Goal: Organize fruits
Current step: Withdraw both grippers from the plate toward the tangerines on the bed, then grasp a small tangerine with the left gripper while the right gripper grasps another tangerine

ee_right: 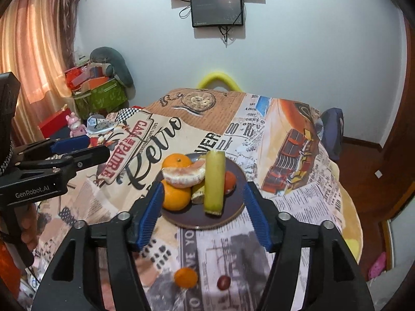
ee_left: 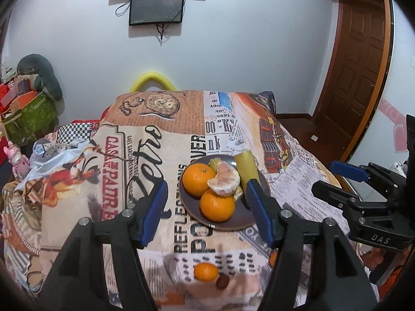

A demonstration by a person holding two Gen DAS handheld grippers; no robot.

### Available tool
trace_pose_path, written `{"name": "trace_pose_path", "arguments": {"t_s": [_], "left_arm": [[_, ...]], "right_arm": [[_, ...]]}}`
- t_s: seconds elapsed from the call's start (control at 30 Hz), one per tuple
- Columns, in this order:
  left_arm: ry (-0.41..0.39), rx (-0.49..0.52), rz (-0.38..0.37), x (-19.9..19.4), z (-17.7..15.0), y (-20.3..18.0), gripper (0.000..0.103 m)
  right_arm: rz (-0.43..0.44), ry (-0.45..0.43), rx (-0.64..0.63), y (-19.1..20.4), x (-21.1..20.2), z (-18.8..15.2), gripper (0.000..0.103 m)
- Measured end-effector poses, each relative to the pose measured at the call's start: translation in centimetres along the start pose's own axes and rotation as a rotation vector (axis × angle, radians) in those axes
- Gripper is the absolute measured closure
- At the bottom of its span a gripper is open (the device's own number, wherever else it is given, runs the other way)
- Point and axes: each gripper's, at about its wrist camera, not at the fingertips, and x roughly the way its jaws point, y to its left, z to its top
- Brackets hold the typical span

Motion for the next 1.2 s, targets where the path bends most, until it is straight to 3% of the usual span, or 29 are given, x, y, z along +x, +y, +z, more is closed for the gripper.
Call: {"name": "trace_pose_path", "arguments": {"t_s": [0.1, 0.37, 0.7, 0.93, 1.2], "left_arm": [[0.009, -0.007, 0.0, -1.0, -1.0, 0.2, 0.034], [0.065, -0.024, 0.013, -1.7, -3.9, 1.2, 0.023], [0.186, -0.015, 0.021, 1.5, -8.0, 1.5, 0.023], [0.249, -0.047, 0.001, 4.0, -9.9, 1.9, 0.025], [0.308, -0.048, -0.035, 6.6, -11.3, 1.5, 0.042]], "right_arm": [[-0.017, -0.001, -0.01, 0.6, -0.8, -0.9, 0.03], [-0.024, 0.068, -0.017, 1.8, -0.8, -3.5, 0.03], [-0.002, 0.199, 0.009, 1.8, 2.1, -7.0, 0.03], [0.038, 0.298, 0.05, 1.5, 4.7, -8.9, 0.045], [0.062, 0.372, 0.066, 1.4, 6.8, -10.4, 0.064]]}}
